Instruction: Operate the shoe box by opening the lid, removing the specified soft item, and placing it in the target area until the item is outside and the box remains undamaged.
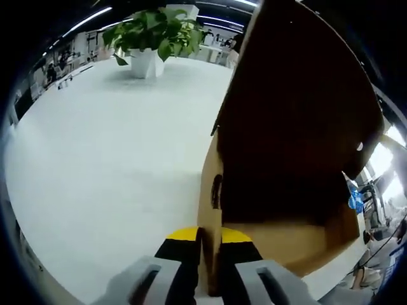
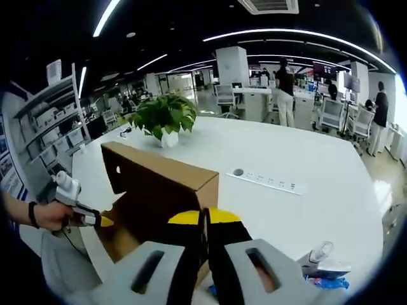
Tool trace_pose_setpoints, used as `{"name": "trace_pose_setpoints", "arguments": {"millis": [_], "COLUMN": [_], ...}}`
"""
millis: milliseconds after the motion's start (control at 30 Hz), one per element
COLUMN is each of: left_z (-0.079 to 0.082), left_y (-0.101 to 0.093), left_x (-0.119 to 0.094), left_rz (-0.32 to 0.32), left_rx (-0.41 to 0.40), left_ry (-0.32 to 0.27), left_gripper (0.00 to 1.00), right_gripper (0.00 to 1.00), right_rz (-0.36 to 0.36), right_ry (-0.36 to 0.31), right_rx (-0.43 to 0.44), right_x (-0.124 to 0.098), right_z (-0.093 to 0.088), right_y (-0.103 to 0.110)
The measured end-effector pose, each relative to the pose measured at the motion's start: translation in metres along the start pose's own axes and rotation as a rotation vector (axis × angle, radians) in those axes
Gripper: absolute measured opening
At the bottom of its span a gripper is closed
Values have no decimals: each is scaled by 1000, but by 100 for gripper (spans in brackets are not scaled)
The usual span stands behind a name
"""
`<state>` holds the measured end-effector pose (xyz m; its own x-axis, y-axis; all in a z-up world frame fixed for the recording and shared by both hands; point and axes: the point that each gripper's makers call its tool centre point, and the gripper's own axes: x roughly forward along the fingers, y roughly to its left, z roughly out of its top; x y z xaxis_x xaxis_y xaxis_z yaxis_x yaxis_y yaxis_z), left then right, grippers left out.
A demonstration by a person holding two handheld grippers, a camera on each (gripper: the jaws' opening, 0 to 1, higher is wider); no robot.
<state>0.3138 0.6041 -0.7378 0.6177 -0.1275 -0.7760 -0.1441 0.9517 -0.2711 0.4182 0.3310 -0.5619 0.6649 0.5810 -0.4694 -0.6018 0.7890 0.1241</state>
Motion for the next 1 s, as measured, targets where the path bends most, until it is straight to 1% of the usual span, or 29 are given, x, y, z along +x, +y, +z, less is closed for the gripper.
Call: {"name": "trace_pose_setpoints", "arguments": {"millis": [233, 433, 633, 700, 833, 1000], "left_z": [2, 4, 7, 9, 11, 9], "left_y": [-1, -2, -2, -2, -3, -2], "left_x": [3, 3, 4, 5, 6, 6], "left_rz": [-4, 9, 6, 5, -6, -36], "left_rx": [-9, 0, -5, -7, -15, -15], "left_ry": [-2, -4, -9, -11, -14, -19], "left_gripper": [9, 9, 9, 9, 10, 11], "right_gripper": [0, 0, 0, 0, 0, 0], "right_rz": [3, -5, -9, -12, -17, -12], "right_ry": [-3, 14, 21, 27, 44, 44], "right_rx": [0, 9, 24, 15, 3, 7], "right_x": [-6, -11, -16, -16, -17, -20], "right_z": [-4, -20, -30, -33, -41, -47], "right_y": [7, 8, 11, 13, 16, 17]}}
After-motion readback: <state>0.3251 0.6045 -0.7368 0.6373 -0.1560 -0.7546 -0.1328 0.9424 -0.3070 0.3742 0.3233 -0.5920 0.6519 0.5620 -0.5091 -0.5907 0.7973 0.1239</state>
